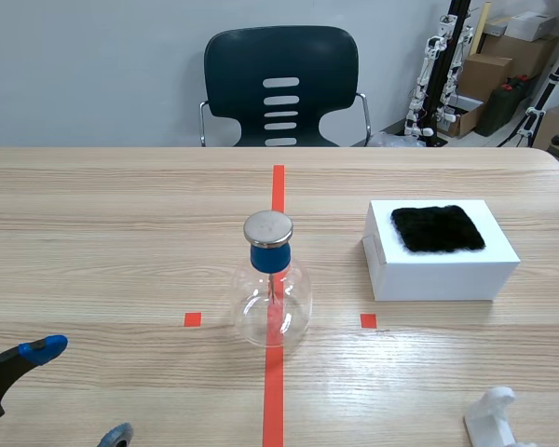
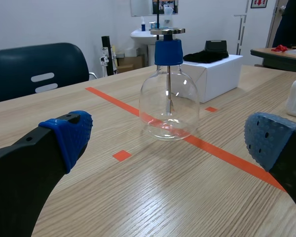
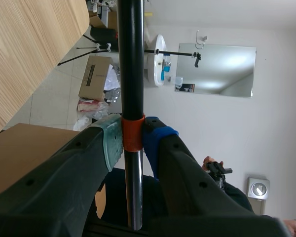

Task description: Do the electroscope experiment. move the rod toward and away from the electroscope

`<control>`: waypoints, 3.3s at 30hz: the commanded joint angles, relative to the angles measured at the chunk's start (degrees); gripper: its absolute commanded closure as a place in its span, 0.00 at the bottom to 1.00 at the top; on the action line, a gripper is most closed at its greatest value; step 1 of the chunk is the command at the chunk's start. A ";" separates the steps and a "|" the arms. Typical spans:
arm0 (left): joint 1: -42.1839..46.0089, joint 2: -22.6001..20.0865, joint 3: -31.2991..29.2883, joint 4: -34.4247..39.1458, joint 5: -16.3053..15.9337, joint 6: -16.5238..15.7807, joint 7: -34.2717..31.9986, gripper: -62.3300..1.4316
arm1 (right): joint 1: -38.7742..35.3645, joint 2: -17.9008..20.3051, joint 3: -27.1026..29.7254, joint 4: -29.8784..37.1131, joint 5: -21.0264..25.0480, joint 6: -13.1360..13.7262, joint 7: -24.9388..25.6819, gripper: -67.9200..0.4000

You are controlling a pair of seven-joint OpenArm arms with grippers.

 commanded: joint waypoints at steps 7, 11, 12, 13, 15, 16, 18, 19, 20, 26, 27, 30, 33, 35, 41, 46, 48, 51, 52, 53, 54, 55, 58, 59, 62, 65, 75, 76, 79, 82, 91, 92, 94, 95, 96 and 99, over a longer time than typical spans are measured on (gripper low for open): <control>-0.17 -0.37 -0.26 0.76 -0.35 -0.04 -1.05 0.00 | -0.09 0.87 0.70 0.00 0.66 -0.68 -0.22 0.98; -0.17 -0.37 -0.26 0.76 -0.35 -0.04 -1.05 0.00 | -0.09 0.87 0.70 0.00 0.66 -0.68 -0.74 0.98; -0.17 -0.37 -0.26 0.76 -0.35 -0.04 -1.05 0.00 | -0.09 0.87 0.70 0.00 0.66 -0.68 -1.01 0.98; -0.17 -0.37 -0.26 0.76 -0.35 -0.04 -1.05 0.00 | -0.09 0.90 0.70 0.02 0.66 -0.68 -1.11 0.98; -0.17 -0.37 -0.26 0.76 -0.35 -0.04 -1.05 0.00 | -0.09 0.90 0.70 0.02 0.66 -0.70 -1.11 0.98; -0.17 -0.37 -0.26 0.76 -0.35 -0.04 -1.05 0.00 | -0.09 0.90 0.70 0.02 0.66 -0.70 -1.11 0.98; -0.17 -0.37 -0.26 0.76 -0.35 -0.04 -1.05 0.00 | -0.07 0.92 0.70 0.02 0.66 -0.70 -1.11 0.98; -0.17 -0.37 -0.26 0.76 -0.35 -0.04 -1.05 0.00 | 0.07 0.92 0.70 0.02 0.63 -0.70 -1.14 0.98; -0.17 -0.37 -0.26 0.76 -0.35 -0.04 -1.05 0.00 | 0.20 0.96 0.70 0.11 0.61 -0.70 -1.60 0.98; -0.17 -0.37 -0.26 0.76 -0.35 -0.04 -1.03 0.00 | 1.38 5.60 -2.25 1.90 0.33 -0.68 -9.01 0.98; -0.17 -0.37 -0.26 0.76 -0.35 -0.04 -1.05 0.00 | 2.12 6.67 -3.32 2.12 -0.33 -0.68 -10.40 0.98; -0.17 -0.37 -0.26 0.76 -0.35 -0.04 -1.03 0.00 | 4.81 10.16 -7.39 2.29 -2.82 -0.70 -13.53 0.98; -0.17 -0.37 -0.26 0.76 -0.35 -0.04 -1.05 0.00 | 7.52 14.14 -12.07 2.86 -4.94 -0.74 -17.38 0.98; -0.17 -0.37 -0.26 0.76 -0.35 -0.04 -1.05 0.00 | 9.16 16.92 -15.47 3.45 -6.12 -0.74 -19.37 0.98; -0.17 -0.37 -0.26 0.76 -0.35 -0.04 -1.05 0.00 | 14.45 23.98 -26.91 5.22 -12.07 -1.11 -25.49 0.98; -0.17 -0.37 -0.26 0.76 -0.35 -0.04 -1.05 0.00 | 19.89 27.19 -37.59 5.22 -19.50 -1.11 -30.40 0.98; -0.17 -0.37 -0.26 0.76 -0.35 -0.04 -1.05 0.00 | 22.32 27.63 -41.55 5.22 -22.14 -1.11 -32.15 0.98; -0.17 -0.37 -0.26 0.76 -0.35 -0.04 -1.05 0.00 | 25.49 27.58 -46.56 5.16 -25.38 -1.07 -34.23 0.98; -0.17 -0.37 -0.26 0.76 -0.35 -0.04 -1.05 0.00 | 26.25 27.56 -47.95 5.11 -26.67 -0.76 -34.69 0.98; -0.17 -0.37 -0.26 0.76 -0.35 -0.04 -1.05 0.00 | 26.88 27.56 -49.18 5.09 -27.96 -0.15 -34.75 0.98; -0.17 -0.37 -0.26 0.76 -0.35 -0.04 -1.05 0.00 | 27.39 27.56 -50.31 5.05 -29.33 0.85 -35.12 0.98; -0.17 -0.37 -0.26 0.76 -0.35 -0.04 -1.05 0.00 | 27.74 27.56 -51.23 4.96 -30.25 1.81 -35.12 0.98; -0.17 -0.37 -0.26 0.76 -0.35 -0.04 -1.03 0.00 | 28.81 27.54 -53.46 4.92 -31.43 1.92 -35.23 0.98; -0.17 -0.37 -0.26 0.76 -0.35 -0.04 -1.05 0.00 | 29.14 27.54 -54.07 4.92 -31.71 1.92 -35.63 0.98; -0.17 -0.37 -0.26 0.76 -0.35 -0.04 -1.05 0.00 | 29.92 27.54 -55.54 4.81 -32.83 3.32 -36.17 0.98; -0.17 -0.37 -0.26 0.76 -0.35 -0.04 -1.05 0.00 | 30.10 27.54 -56.02 4.46 -33.35 3.69 -36.17 0.98; -0.17 -0.37 -0.26 0.76 -0.35 -0.04 -1.05 0.00 | 30.23 27.39 -56.02 3.80 -33.88 3.87 -35.95 0.98; -0.17 -0.37 -0.26 0.76 -0.35 -0.04 -1.05 0.00 | 30.23 27.39 -56.02 3.80 -33.88 3.87 -35.91 0.98; -0.17 -0.37 -0.26 0.76 -0.35 -0.04 -1.05 0.00 | 30.23 27.39 -56.02 3.80 -33.92 3.87 -35.52 0.98; -0.17 -0.37 -0.26 0.76 -0.35 -0.04 -1.05 0.00 | 30.23 27.39 -56.02 3.80 -33.81 3.82 -35.26 0.98; -0.17 -0.37 -0.26 0.76 -0.35 -0.04 -1.05 0.00 | 26.36 27.41 -48.28 4.92 -21.64 0.68 -32.76 0.98; -0.17 -0.37 -0.26 0.76 -0.35 -0.04 -1.05 0.00 | 25.20 27.41 -46.18 5.38 -19.76 0.50 -31.95 0.98; -0.17 -0.37 -0.26 0.76 -0.35 -0.04 -1.05 0.00 | 22.62 27.39 -41.59 6.25 -15.45 0.50 -30.12 0.98; -0.17 -0.37 -0.26 0.76 -0.35 -0.04 -1.05 0.00 | 21.35 27.39 -39.30 6.56 -13.53 0.50 -29.20 0.98; -0.17 -0.37 -0.26 0.76 -0.35 -0.04 -1.05 0.00 | 19.91 27.39 -36.85 6.78 -11.54 0.50 -28.17 0.98; -0.17 -0.37 -0.26 0.76 -0.35 -0.04 -1.05 0.00 | 15.80 27.34 -29.64 6.95 -5.49 0.15 -25.40 0.98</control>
